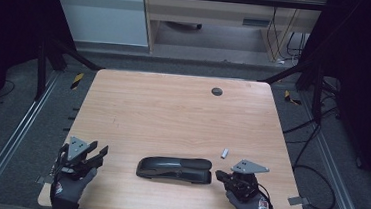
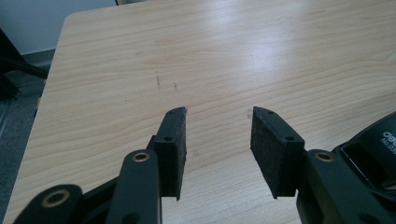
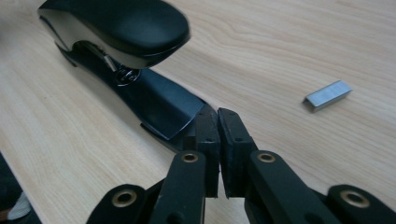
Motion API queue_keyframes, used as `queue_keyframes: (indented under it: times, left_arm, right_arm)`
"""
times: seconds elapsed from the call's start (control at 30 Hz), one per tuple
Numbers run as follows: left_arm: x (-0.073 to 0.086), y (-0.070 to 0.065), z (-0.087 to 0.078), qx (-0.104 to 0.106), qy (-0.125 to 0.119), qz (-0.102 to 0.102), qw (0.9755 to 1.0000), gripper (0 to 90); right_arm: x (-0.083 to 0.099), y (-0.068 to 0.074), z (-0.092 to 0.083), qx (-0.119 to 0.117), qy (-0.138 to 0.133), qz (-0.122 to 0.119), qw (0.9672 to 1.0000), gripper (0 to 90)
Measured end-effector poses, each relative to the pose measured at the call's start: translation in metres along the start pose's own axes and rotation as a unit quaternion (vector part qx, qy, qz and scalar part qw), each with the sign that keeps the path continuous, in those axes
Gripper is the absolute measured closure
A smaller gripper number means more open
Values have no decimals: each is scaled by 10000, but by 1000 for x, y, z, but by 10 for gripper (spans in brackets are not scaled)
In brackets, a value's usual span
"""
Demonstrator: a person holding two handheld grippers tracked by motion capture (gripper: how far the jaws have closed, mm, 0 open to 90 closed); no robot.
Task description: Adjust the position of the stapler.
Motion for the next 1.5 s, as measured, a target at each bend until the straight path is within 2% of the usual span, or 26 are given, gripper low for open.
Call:
queue_keyframes:
  times: [0.13,0.33,0.53,0.67,0.77,0.87,1.03,1.13,1.17,1.2,1.23,1.3,1.33,1.37,1.4,1.5]
  left_arm:
    - [-2,-7,0,69,9,105,9999,555]
    - [-6,-22,0,197,36,403,9990,519]
    - [-13,-40,-2,327,42,705,9970,485]
    - [-17,-50,-4,442,15,749,9962,455]
    - [-21,-59,-5,511,12,863,9950,439]
    - [-25,-67,-7,578,-2,951,9938,423]
    - [-30,-82,-7,665,14,1168,9909,401]
    - [-33,-88,-6,711,33,1245,9897,393]
    - [-35,-95,-5,794,44,1274,9887,389]
    - [-35,-95,-5,794,44,1274,9887,389]
    - [-38,-101,-5,844,41,1340,9874,389]
    - [-41,-105,-5,857,10,1392,9865,389]
    - [-42,-107,-5,865,-13,1391,9865,389]
    - [-42,-107,-5,865,-13,1391,9865,388]
    - [-43,-108,-5,869,0,1443,9857,388]
    - [-45,-116,-4,902,15,1564,9836,383]
  right_arm:
    - [1,5,3,-70,51,-66,9999,900]
    - [1,9,6,-114,95,-92,9998,897]
    - [-3,6,3,-81,-14,37,10000,821]
    - [-5,3,0,-50,-35,138,9999,757]
    - [-8,-1,-2,17,-117,225,9997,707]
    - [-9,-5,-3,110,-183,209,9996,666]
    - [-10,-9,-4,219,-159,273,9993,590]
    - [-10,-14,-5,351,-163,217,9990,519]
    - [-11,-16,-6,410,-164,260,9987,495]
    - [-11,-16,-6,410,-164,260,9987,495]
    - [-12,-20,-7,513,-216,245,9981,459]
    - [-12,-23,-9,516,-193,287,9981,457]
    - [-11,-23,-9,354,-73,376,9986,448]
    - [-11,-23,-9,354,-73,376,9986,448]
    - [-10,-23,-9,290,-8,475,9984,450]
    - [-7,-31,-8,381,45,502,9980,443]
Point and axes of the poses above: each handheld gripper's, and its own axes: z roughly forward along the jaws, x roughly out of its underside, y roughly to its left, the point moved 9 cm from there along z, roughly forward along the jaws, and after that the axes turned 4 degrees about x, right-handed, at the moved point
